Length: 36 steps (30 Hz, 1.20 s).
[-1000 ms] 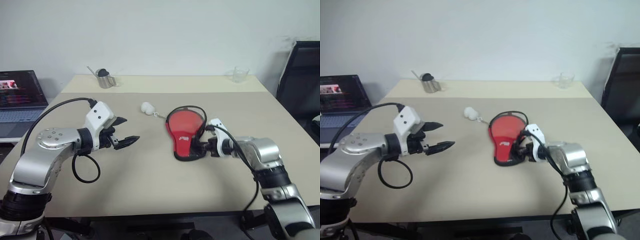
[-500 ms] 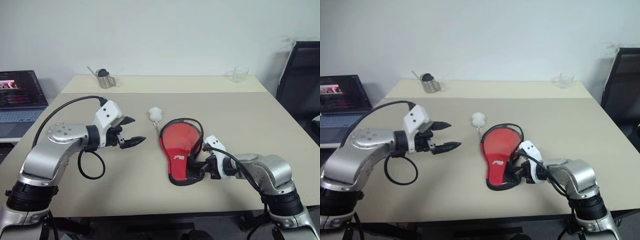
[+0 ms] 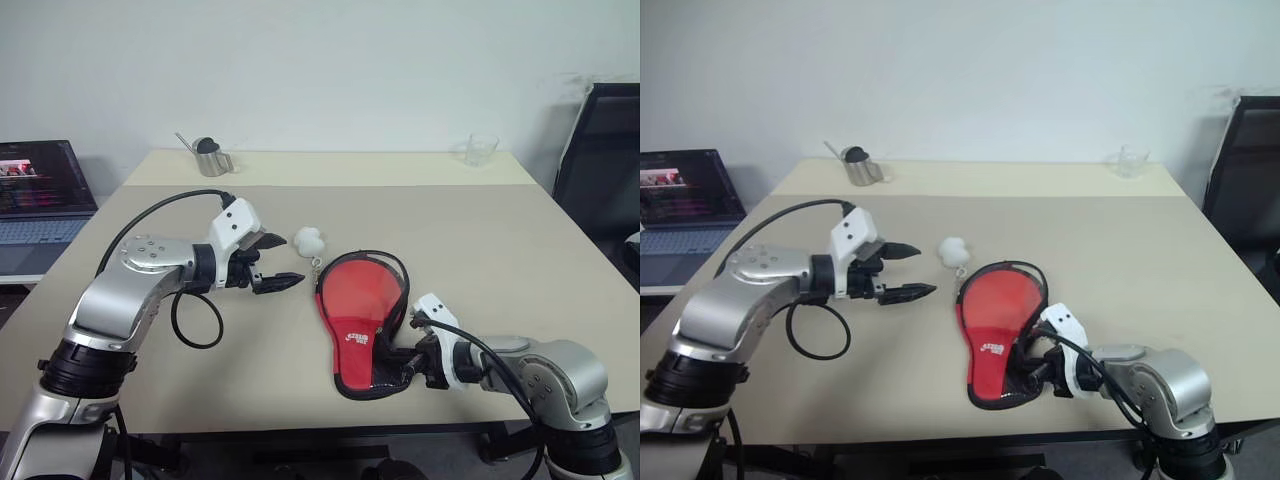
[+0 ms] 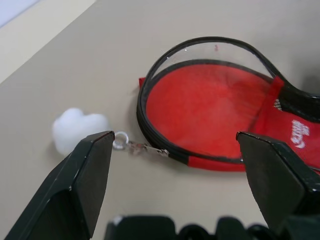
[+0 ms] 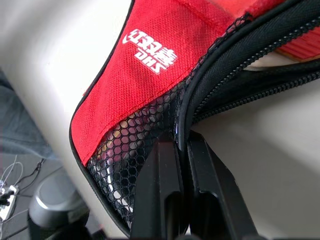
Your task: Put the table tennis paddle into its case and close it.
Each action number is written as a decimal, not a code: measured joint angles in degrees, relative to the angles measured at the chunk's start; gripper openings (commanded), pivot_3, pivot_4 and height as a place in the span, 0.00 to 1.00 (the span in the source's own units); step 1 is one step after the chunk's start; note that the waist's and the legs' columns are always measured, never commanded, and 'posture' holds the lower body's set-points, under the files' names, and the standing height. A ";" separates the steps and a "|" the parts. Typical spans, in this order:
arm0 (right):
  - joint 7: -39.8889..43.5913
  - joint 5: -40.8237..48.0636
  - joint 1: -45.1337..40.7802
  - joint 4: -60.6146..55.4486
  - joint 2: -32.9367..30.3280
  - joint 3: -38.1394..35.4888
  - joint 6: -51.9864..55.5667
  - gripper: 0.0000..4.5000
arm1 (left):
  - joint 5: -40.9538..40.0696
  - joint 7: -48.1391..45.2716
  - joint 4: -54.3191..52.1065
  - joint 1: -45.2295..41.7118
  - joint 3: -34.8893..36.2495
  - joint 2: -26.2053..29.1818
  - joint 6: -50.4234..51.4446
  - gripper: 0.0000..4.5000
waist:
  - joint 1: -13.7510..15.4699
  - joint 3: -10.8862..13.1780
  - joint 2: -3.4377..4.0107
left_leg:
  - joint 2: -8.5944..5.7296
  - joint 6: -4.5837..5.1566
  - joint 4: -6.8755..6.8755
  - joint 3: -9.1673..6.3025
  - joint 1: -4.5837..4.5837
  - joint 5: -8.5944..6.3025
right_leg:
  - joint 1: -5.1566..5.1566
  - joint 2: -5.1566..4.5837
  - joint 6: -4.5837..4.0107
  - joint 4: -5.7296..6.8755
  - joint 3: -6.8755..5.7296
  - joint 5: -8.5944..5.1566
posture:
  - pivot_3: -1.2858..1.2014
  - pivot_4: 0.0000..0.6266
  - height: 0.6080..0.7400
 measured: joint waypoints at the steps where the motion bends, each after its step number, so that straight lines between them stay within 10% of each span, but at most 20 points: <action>1: -0.24 0.27 0.36 -0.30 0.04 0.00 0.12 0.01 | 0.11 -0.20 0.32 -0.04 -0.23 -0.11 -0.33 0.95 | 0.01 0.00 0.00 | 0.00 0.00 0.00 -0.02 0.00 0.00 | 0.00 0.00 0.00 0.00 -0.02 0.00 | 0.52 0.24 1.00; 13: -1.70 0.92 0.50 -0.52 -1.11 1.78 -0.30 0.01 | 1.15 -1.38 1.59 -0.74 -0.36 -0.63 -1.46 0.95 | 0.04 -0.01 -0.01 | -0.01 0.00 0.03 -0.02 0.00 0.00 | 0.02 0.00 0.00 0.01 -0.02 0.00 | 0.52 0.24 1.00; 25: 0.56 3.42 -1.10 0.25 -4.49 3.59 -1.97 0.91 | 1.92 -1.21 1.80 -0.74 -0.36 -0.95 -1.81 0.95 | 0.07 -0.01 -0.01 | -0.03 0.01 0.08 -0.05 0.01 0.01 | 0.04 0.00 0.01 0.04 -0.04 0.01 | 0.52 0.24 1.00; 36: 16.99 -0.63 -4.75 10.65 -29.81 4.55 -24.00 0.91 | 2.60 -1.13 2.86 -1.82 -0.04 -2.14 -3.04 0.95 | 0.15 0.00 -0.05 | -0.07 0.02 0.06 -0.03 0.00 0.01 | 0.06 0.00 0.02 -0.05 -0.05 0.01 | 0.52 0.24 1.00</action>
